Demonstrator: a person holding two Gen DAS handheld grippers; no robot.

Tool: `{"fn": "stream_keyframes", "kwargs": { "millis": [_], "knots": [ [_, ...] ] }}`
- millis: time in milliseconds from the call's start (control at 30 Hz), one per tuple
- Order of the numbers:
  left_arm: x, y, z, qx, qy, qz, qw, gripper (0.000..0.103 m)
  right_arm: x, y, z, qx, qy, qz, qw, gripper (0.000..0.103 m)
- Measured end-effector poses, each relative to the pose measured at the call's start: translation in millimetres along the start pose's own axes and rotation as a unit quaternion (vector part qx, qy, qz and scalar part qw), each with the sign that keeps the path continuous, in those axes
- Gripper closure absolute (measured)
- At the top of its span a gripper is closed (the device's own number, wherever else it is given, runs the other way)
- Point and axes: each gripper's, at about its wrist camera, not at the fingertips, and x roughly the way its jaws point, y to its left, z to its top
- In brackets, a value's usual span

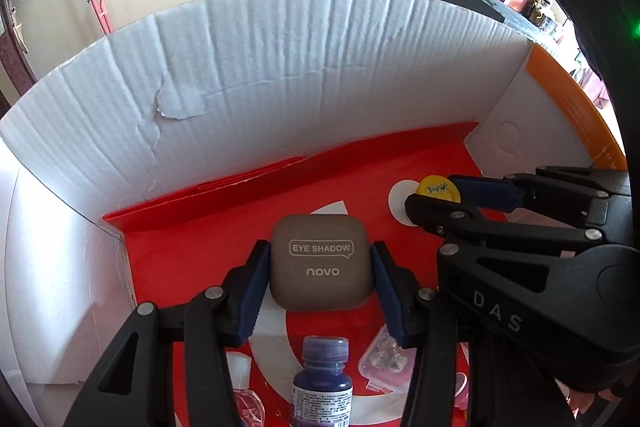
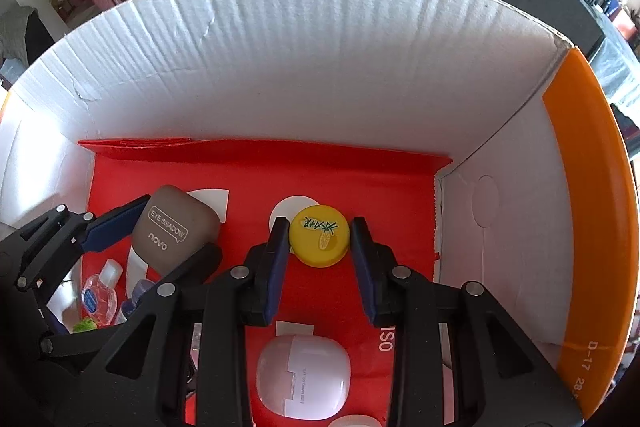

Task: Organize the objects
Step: 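Lift and carry the eye shadow case and yellow cap into the box with both tools, then lower the eye shadow case and yellow cap onto the box floor with both tools, then open both tools to release the eye shadow case and yellow cap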

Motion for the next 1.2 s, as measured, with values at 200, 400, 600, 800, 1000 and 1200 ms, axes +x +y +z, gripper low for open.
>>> {"fn": "stream_keyframes", "kwargs": {
  "millis": [200,400,600,800,1000,1200],
  "knots": [
    [0,0,0,0.000,0.000,0.001,1.0000,0.050,0,1,-2,-0.003,0.000,-0.005,1.000,0.073],
    [-2,2,-1,-0.006,-0.001,-0.001,1.0000,0.050,2,-2,-14,-0.007,0.000,-0.006,1.000,0.073],
    [-2,5,0,-0.012,0.000,0.000,0.9999,0.050,2,-5,-21,-0.006,0.001,-0.003,1.000,0.067],
    [-1,6,4,-0.015,-0.001,-0.002,0.9999,0.050,-4,-12,-14,-0.007,-0.002,-0.010,1.000,0.056],
    [-7,7,2,-0.018,-0.006,-0.003,0.9998,0.049,-6,-9,-12,-0.007,-0.003,-0.009,1.000,0.056],
    [-18,7,-1,-0.024,-0.015,-0.005,0.9996,0.047,-15,-10,-15,-0.003,-0.009,-0.006,1.000,0.056]
  ]
}}
